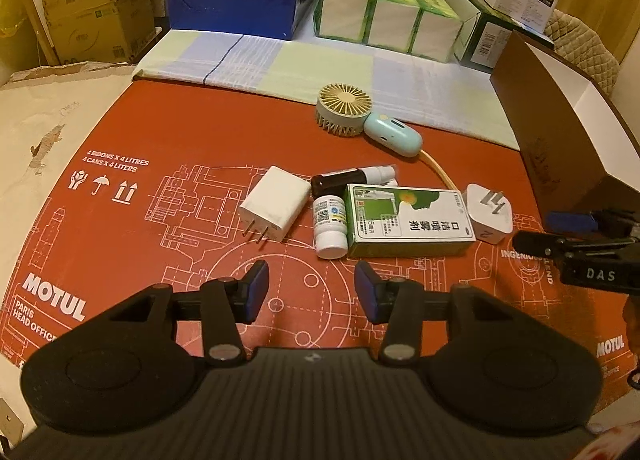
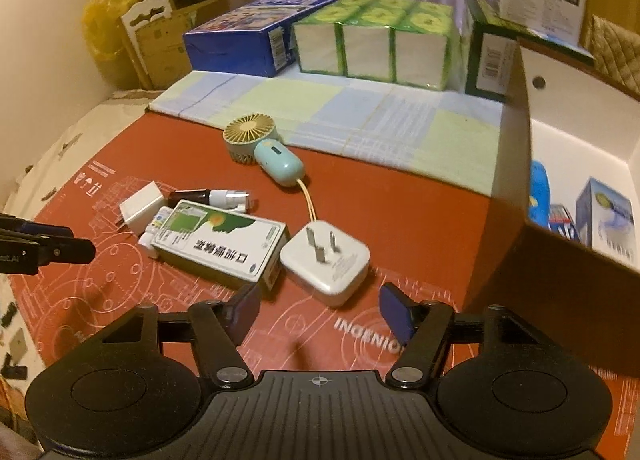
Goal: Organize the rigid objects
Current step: 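Grasp the white pill bottle with the left gripper while the right gripper approaches the white plug adapter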
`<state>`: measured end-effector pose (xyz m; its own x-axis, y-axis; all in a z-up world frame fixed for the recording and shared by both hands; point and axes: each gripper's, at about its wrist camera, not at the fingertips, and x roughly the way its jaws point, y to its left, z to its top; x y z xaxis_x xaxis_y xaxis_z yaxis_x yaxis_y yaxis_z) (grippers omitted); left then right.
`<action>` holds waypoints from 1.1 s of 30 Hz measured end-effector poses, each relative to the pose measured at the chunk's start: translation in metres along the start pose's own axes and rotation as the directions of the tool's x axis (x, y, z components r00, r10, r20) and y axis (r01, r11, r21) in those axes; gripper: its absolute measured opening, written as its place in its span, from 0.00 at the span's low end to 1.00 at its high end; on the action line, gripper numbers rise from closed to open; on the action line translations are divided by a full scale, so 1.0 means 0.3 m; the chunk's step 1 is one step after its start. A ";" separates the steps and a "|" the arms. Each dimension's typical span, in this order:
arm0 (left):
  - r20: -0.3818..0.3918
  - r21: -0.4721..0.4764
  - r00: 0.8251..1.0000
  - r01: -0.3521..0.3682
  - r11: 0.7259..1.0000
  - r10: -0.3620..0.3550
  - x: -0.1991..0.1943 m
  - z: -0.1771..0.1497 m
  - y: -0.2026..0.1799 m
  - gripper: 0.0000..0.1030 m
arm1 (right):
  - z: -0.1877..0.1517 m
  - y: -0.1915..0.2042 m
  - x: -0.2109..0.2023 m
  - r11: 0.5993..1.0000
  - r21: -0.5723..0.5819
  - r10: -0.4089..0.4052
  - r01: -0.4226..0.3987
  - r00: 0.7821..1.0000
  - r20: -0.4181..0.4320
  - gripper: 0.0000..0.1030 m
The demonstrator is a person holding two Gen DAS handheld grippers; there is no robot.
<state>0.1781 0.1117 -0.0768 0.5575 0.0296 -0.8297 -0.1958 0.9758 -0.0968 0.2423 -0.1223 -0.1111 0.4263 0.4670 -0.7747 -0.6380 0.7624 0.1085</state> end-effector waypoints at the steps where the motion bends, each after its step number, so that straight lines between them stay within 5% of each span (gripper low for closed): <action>1: -0.004 -0.001 1.000 0.000 1.000 0.000 0.010 0.002 0.003 0.41 | 0.004 -0.001 0.013 1.000 -0.014 0.000 0.000 1.000 0.003 0.60; 18: -0.036 0.009 0.999 0.012 1.000 -0.011 0.105 0.026 0.014 0.40 | 0.054 0.008 0.178 0.970 -0.242 -0.025 0.015 0.999 -0.039 0.60; 33: -0.034 0.020 0.999 0.037 0.999 -0.036 0.148 0.033 0.013 0.34 | 0.049 0.016 0.202 0.975 -0.223 -0.020 0.001 0.996 -0.083 0.57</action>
<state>0.2101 0.1190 -0.1087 0.5362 -0.0135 -0.8440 -0.1592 0.9803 -0.1168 0.2744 -0.0836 -0.1484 0.3843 0.4124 -0.8260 -0.7646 0.6436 -0.0344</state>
